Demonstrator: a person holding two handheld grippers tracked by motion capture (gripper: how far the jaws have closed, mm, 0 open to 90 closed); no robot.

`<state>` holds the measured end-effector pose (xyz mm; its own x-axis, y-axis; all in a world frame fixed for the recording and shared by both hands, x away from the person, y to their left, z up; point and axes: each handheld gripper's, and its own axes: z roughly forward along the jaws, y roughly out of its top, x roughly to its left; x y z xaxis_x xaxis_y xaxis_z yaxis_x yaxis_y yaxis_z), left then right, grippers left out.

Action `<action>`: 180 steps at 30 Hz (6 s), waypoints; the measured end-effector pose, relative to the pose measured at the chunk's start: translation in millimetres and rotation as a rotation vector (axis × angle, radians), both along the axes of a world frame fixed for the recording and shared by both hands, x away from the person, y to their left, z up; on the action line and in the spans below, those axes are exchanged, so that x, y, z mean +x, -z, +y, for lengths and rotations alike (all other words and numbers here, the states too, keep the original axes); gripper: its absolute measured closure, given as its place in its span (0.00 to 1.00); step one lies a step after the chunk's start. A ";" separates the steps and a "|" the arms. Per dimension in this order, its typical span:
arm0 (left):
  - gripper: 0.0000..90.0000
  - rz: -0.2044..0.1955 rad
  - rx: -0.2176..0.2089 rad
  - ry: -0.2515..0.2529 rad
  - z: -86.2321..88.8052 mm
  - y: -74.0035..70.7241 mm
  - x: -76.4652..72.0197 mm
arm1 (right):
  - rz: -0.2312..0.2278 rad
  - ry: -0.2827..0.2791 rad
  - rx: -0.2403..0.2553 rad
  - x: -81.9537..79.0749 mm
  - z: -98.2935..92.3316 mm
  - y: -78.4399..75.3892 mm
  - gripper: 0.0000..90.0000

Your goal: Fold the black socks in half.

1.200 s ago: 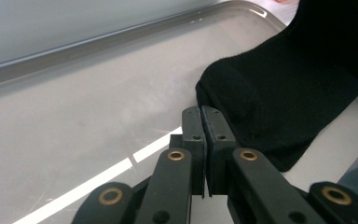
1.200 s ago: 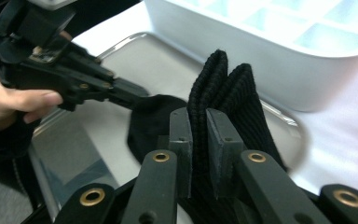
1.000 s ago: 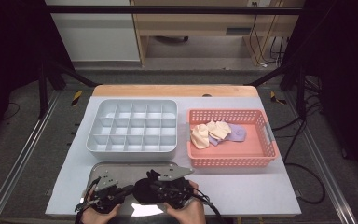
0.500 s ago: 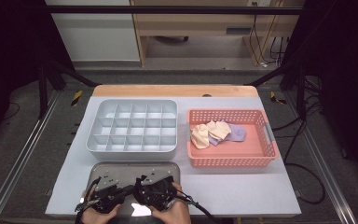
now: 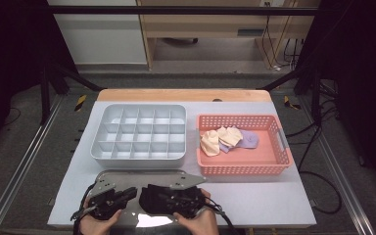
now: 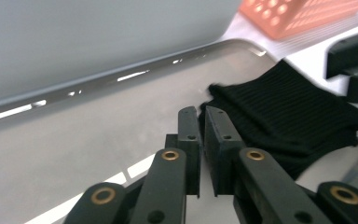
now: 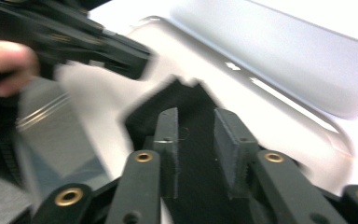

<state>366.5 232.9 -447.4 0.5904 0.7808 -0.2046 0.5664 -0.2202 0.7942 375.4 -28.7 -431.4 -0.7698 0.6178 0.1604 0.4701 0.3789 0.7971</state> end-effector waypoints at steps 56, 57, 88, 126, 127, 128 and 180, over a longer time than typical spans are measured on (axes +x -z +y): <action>0.96 -0.013 0.079 0.109 -66.8 0.1 7.7 | 0.096 0.139 -0.038 8.1 -34.7 41.4 0.74; 0.96 -0.013 0.079 0.109 -66.8 0.1 7.7 | 0.100 0.136 -0.038 8.0 -33.8 43.0 0.76; 0.98 -0.010 0.066 0.044 -36.2 -4.4 7.5 | 0.091 0.096 0.049 4.8 -35.0 18.3 0.92; 0.95 0.043 0.009 -0.003 1.6 14.4 7.1 | 0.025 -0.193 0.015 -2.0 46.1 26.7 0.91; 0.94 0.033 -0.004 -0.007 3.3 10.5 8.3 | 0.024 -0.192 0.013 -2.0 46.4 27.1 0.91; 0.90 0.014 -0.031 -0.003 5.0 4.4 10.2 | 0.028 -0.196 0.011 -1.9 47.2 28.3 0.91; 0.36 0.130 -0.032 0.060 -14.7 20.6 -5.2 | 0.092 -0.086 -0.020 -12.0 5.9 34.9 0.91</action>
